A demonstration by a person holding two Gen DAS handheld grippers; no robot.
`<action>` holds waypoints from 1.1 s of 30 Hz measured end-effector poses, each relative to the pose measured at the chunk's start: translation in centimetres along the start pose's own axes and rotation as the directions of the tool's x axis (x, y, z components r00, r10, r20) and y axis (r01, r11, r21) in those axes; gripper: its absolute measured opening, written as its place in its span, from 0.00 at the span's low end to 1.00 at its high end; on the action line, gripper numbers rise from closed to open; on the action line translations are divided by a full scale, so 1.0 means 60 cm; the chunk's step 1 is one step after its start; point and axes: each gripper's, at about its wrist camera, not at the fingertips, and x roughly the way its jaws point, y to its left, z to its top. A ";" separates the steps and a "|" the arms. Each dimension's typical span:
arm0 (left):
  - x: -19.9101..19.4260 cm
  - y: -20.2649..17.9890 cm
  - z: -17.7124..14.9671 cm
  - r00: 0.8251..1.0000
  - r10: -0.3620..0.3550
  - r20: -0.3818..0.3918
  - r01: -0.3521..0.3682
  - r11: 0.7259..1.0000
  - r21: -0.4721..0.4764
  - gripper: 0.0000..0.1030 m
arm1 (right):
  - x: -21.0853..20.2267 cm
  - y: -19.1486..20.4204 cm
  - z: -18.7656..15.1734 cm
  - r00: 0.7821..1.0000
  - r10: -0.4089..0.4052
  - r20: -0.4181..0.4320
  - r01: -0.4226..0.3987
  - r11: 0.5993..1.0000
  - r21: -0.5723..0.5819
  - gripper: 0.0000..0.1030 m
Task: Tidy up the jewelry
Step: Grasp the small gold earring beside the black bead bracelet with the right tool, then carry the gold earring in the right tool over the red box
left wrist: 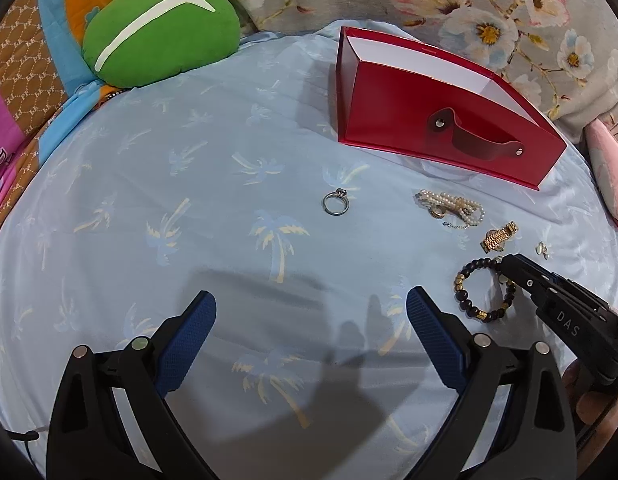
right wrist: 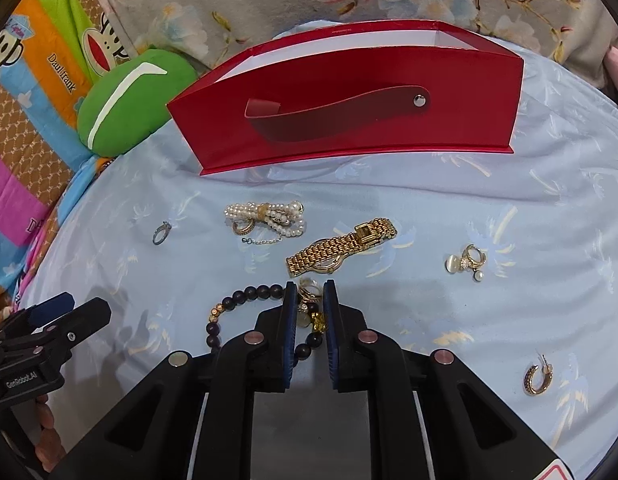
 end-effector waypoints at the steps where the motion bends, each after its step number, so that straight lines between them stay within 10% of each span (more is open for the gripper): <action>1: 0.000 0.000 0.000 1.000 0.001 0.001 -0.001 1.000 0.002 0.91 | 0.002 0.000 0.000 1.000 0.001 -0.002 -0.001 1.000 -0.001 0.13; 22: 0.007 0.053 0.018 0.999 -0.031 -0.007 0.030 0.997 -0.077 0.91 | -0.095 -0.003 0.010 0.988 0.035 0.147 -0.037 0.999 0.011 0.11; 33: 0.006 -0.050 0.039 0.995 -0.098 0.013 0.098 0.994 0.053 0.91 | -0.168 -0.053 -0.042 0.985 -0.062 0.163 0.058 0.998 0.028 0.11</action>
